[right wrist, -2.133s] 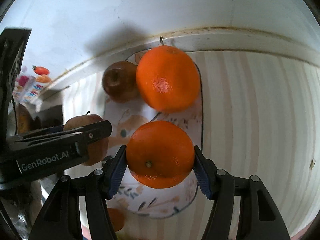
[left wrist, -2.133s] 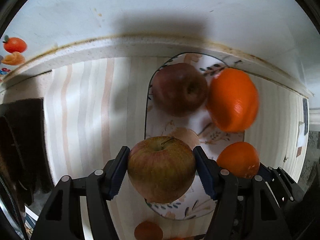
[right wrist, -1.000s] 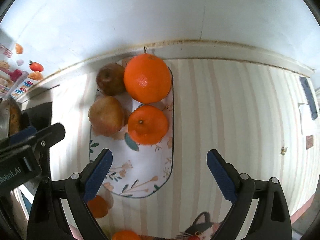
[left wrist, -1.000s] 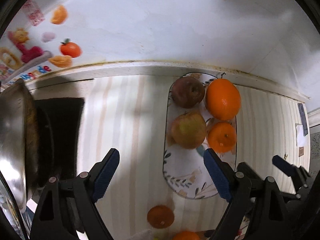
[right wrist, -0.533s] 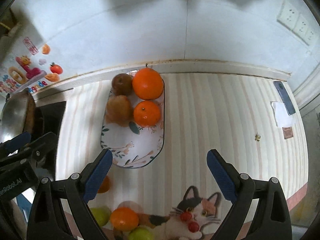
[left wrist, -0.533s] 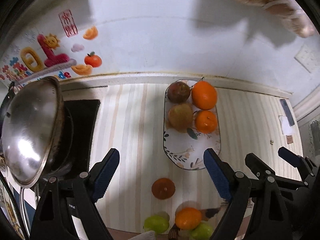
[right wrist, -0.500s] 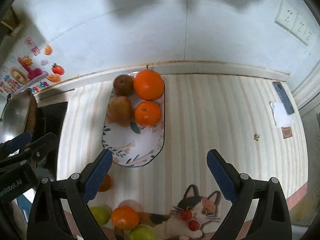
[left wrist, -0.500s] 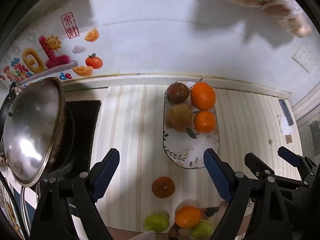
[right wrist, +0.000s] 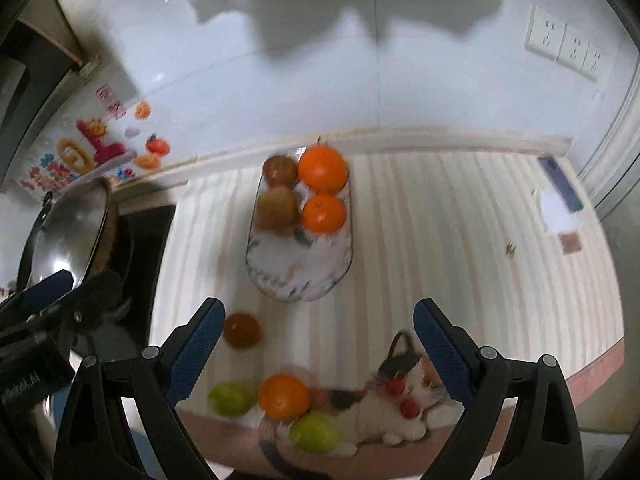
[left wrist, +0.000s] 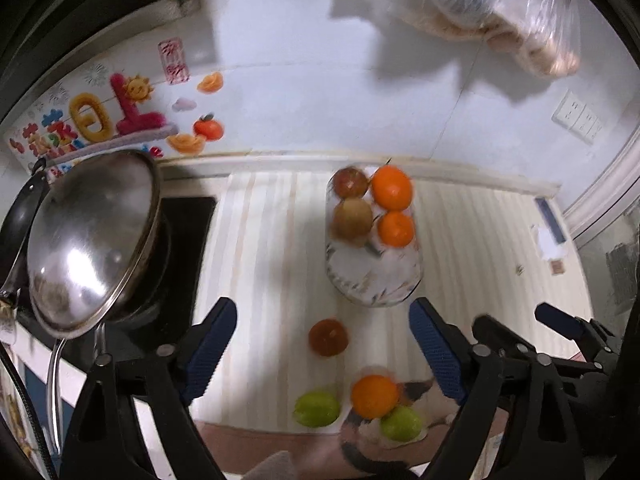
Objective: Organize fruits
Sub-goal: 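Grasp a green lime with the left gripper while the right grasps the other lime, then place the lime on the plate with the left gripper while the right places its lime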
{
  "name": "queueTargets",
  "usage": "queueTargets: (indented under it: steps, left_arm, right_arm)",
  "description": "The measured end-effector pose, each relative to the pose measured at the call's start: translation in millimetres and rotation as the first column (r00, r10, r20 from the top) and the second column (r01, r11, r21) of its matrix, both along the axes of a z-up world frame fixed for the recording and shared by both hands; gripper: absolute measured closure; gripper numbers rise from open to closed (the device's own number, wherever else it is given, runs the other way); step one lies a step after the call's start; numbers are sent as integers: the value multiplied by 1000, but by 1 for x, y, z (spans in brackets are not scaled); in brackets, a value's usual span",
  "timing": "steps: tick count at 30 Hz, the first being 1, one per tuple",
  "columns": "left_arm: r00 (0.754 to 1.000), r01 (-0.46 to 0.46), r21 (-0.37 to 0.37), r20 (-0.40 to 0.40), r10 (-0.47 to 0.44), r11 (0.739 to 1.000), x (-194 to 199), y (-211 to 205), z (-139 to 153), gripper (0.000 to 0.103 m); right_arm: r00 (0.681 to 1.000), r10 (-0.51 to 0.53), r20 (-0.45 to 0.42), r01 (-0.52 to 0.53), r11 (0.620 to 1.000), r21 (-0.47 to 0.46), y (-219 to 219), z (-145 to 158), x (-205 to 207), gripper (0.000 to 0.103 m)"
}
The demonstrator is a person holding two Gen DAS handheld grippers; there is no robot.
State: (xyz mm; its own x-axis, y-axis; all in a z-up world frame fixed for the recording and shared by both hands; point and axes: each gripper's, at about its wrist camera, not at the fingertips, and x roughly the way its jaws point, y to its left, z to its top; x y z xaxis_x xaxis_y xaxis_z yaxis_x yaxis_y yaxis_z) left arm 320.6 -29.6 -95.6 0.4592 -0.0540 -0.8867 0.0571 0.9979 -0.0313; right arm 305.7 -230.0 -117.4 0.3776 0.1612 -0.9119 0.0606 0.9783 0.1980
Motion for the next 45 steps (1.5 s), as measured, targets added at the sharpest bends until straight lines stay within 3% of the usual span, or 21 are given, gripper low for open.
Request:
queueTargets:
  steps: [4,9,13,15,18,27,29,30,33,41,45]
  left_arm:
    - [997,-13,77,-71,19,997,-15,11,-38,5]
    - [971,-22,112,-235,48,994,-29,22,-105,5]
    - [936,-6,110,-348,44,994,-37,22,-150,5]
    - [920,-15,79,-389,45,997,-38,23,-165,5]
    - [903,-20,63,-427,45,998,-38,22,-182,5]
    - [848,-14,-3,-530,10,1000,-27,5,-227,6]
    - [851,-5,10,-525,10,1000,-24,2,-233,14]
    - [853,0,15,-521,8,1000,-24,0,-235,28]
    - [859,-21,-42,-512,-3,999,-25,-1,-236,44]
    - [865,6,13,-502,1,1000,-37,-5,-238,44]
    - [865,9,17,-501,1,1000,-40,-5,-240,44]
  right_arm:
    - [985,54,-161,-49,998,36,6,-52,-22,6]
    - [922,112,-371,-76,991,110,17,-137,-45,6]
    - [879,150,-452,-84,983,164,24,-183,-57,9]
    - [867,163,-471,-83,979,187,27,-196,-60,19]
    - [856,178,-485,-96,977,191,30,-208,-63,37]
    - [870,133,-475,-68,986,150,-3,-207,-70,38]
    - [870,129,-476,-70,988,139,-6,-209,-70,38]
    - [872,129,-473,-70,988,140,-6,-209,-70,38]
    - [871,126,-476,-64,987,145,-9,-210,-68,38]
    - [865,128,-485,-59,986,155,-22,-197,-57,37]
    - [838,154,-524,-87,985,150,-18,-207,-52,38]
